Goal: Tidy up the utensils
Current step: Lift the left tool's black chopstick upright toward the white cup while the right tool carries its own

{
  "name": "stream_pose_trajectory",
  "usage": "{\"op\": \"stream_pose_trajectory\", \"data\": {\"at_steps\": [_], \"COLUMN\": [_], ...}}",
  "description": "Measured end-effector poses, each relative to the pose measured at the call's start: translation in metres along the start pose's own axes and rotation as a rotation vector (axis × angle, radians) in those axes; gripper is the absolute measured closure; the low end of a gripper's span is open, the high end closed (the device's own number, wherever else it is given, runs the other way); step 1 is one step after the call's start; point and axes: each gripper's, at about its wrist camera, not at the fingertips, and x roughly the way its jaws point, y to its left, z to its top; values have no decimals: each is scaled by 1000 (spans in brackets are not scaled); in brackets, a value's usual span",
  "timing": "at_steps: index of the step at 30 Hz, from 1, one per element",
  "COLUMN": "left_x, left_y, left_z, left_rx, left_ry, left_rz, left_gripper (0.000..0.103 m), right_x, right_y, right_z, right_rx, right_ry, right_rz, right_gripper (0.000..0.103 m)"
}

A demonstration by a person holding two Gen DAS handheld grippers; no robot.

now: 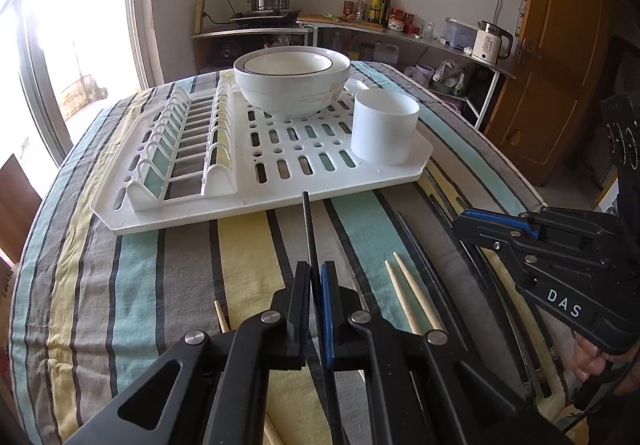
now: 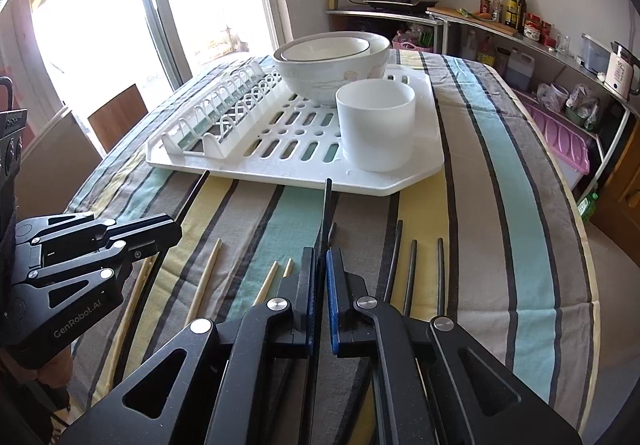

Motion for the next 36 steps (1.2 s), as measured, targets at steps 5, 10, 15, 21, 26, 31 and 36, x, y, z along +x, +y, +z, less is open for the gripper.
{"op": "stream_pose_trajectory", "data": {"at_steps": [5,10,15,21,26,31,36], "left_x": [-35,-67,-90,-106,-111,-109,-107], "left_y": [2,4,6,7,6,7,2], "left_z": [10,20,27,34,40,50,67], "left_rx": [-6,-12,-15,-16,-12,-15,-1], "left_ry": [-80,-155,-214,-259,-276,-283,-290], "left_rz": [-23,-37,-48,-47,-53,-63,-72], "left_gripper": [98,98,98,99,99,99,99], "right_x": [-28,-55,-77,-94,-102,-108,-113], "right_y": [-1,-3,-7,-8,-8,-9,-11], "right_z": [10,16,21,25,29,35,45], "right_rx": [9,19,30,31,30,27,22], "right_ry": [-82,-164,-232,-282,-309,-328,-350], "right_rz": [18,33,47,44,41,35,26], "right_gripper": [98,98,98,98,98,98,98]}}
